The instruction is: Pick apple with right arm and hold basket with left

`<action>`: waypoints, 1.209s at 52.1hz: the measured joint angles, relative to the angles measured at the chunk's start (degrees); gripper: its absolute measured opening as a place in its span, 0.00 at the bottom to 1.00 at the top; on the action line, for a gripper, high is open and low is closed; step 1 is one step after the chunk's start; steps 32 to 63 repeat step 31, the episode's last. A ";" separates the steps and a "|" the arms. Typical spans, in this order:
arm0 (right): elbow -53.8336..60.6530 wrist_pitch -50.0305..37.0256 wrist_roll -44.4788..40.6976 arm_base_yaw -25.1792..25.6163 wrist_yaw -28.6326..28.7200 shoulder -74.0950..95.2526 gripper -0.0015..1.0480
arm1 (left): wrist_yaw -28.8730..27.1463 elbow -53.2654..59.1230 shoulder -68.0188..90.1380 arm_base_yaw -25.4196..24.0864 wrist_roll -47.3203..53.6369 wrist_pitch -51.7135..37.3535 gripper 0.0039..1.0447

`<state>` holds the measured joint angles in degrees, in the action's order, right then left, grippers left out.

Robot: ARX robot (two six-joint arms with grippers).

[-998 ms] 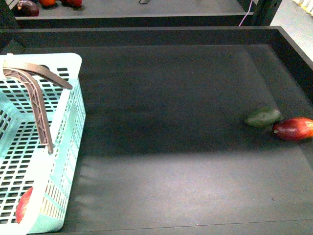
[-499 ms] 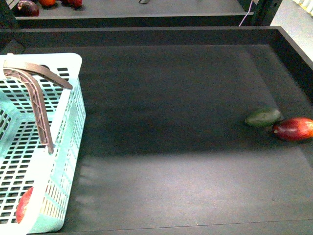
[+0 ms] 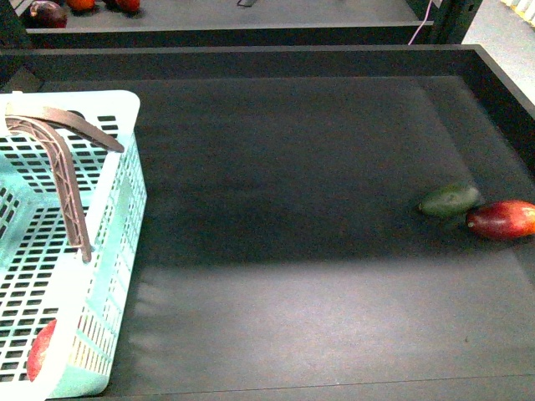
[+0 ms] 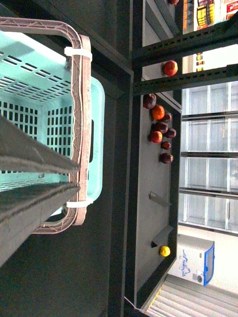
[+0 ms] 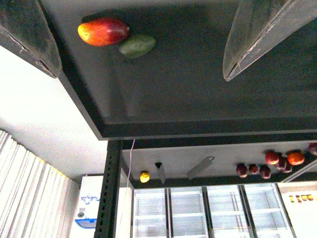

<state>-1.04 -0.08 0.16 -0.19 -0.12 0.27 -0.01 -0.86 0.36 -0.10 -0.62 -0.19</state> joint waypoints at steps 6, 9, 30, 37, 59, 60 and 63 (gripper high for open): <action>0.00 0.00 0.00 0.00 0.00 0.00 0.92 | 0.00 0.00 0.00 0.00 0.00 0.00 0.33; 0.00 0.00 0.00 0.00 0.00 0.00 0.92 | 0.00 0.00 0.00 0.00 0.00 0.00 0.44; 0.00 0.00 0.00 0.00 0.00 0.00 0.92 | 0.00 0.00 0.00 0.00 0.13 0.02 0.93; 0.00 0.00 0.00 0.00 0.00 0.00 0.92 | 0.00 0.00 0.00 0.00 0.13 0.02 0.93; 0.00 0.00 0.00 0.00 0.00 0.00 0.92 | 0.00 0.00 0.00 0.00 0.13 0.02 0.93; 0.00 0.00 0.00 0.00 0.00 0.00 0.92 | 0.00 0.00 0.00 0.00 0.13 0.02 0.93; 0.00 0.00 0.00 0.00 0.00 0.00 0.92 | 0.00 0.00 0.00 0.00 0.13 0.02 0.93</action>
